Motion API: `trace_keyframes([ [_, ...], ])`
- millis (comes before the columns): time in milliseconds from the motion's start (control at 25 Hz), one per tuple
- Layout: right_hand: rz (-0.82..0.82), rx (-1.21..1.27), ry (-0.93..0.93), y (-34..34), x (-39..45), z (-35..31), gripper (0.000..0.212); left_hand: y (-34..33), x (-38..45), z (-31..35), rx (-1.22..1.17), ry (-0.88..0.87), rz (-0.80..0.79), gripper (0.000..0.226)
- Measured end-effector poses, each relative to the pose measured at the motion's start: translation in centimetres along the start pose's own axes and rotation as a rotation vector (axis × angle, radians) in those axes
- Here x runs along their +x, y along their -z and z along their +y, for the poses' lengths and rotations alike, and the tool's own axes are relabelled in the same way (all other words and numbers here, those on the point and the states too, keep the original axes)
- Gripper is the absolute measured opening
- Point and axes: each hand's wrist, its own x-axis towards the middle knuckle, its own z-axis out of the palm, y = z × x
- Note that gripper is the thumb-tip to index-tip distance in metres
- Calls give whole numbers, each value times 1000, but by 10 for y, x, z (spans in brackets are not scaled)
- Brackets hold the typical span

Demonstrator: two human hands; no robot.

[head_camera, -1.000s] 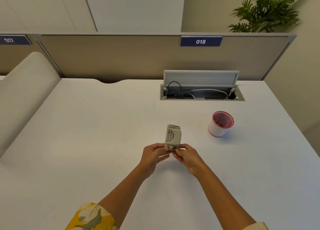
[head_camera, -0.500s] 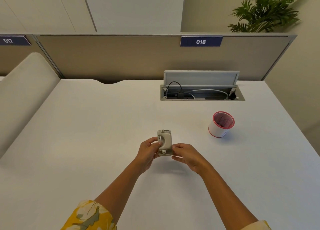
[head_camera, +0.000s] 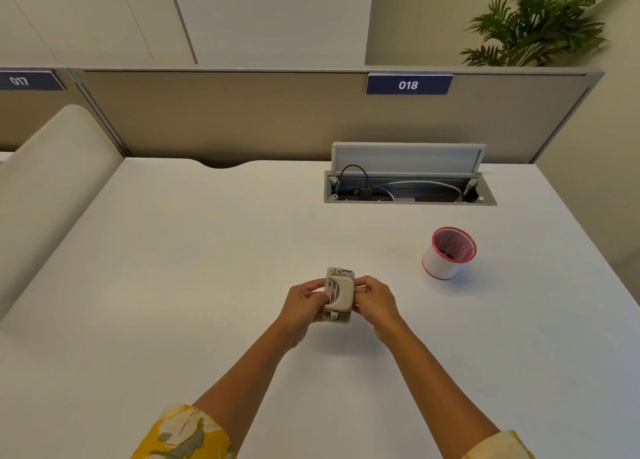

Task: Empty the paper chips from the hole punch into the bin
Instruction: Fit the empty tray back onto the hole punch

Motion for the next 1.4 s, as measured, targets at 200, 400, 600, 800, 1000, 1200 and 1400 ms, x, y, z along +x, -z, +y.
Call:
trace_keyframes([
  [200, -129, 38, -29, 1, 5, -3, 24, 8, 6, -2, -12, 58, -23, 32],
  [400, -403, 25, -47, 6, 15, -23, 42, 21, 13, 4, -14, 152, -62, 29],
  [600, -331, -10, 32, -18, 45, -40, 32, 39, 30, 13, -180, 184, 5, 28],
  [800, -185, 29, 51, -60, 76, -50, 30, 66, 53, 16, -391, 156, 226, 38],
  [1000, -115, -28, 99, -107, 100, -62, 29, 96, 79, 22, -321, 85, 421, 38],
  [1200, -2, -196, 179, -139, 123, -69, 21, 117, 105, 31, -182, 52, 554, 39],
  [1400, 48, -320, 221, -156, 139, -76, 26, 115, 112, 46, 18, -2, 602, 45],
])
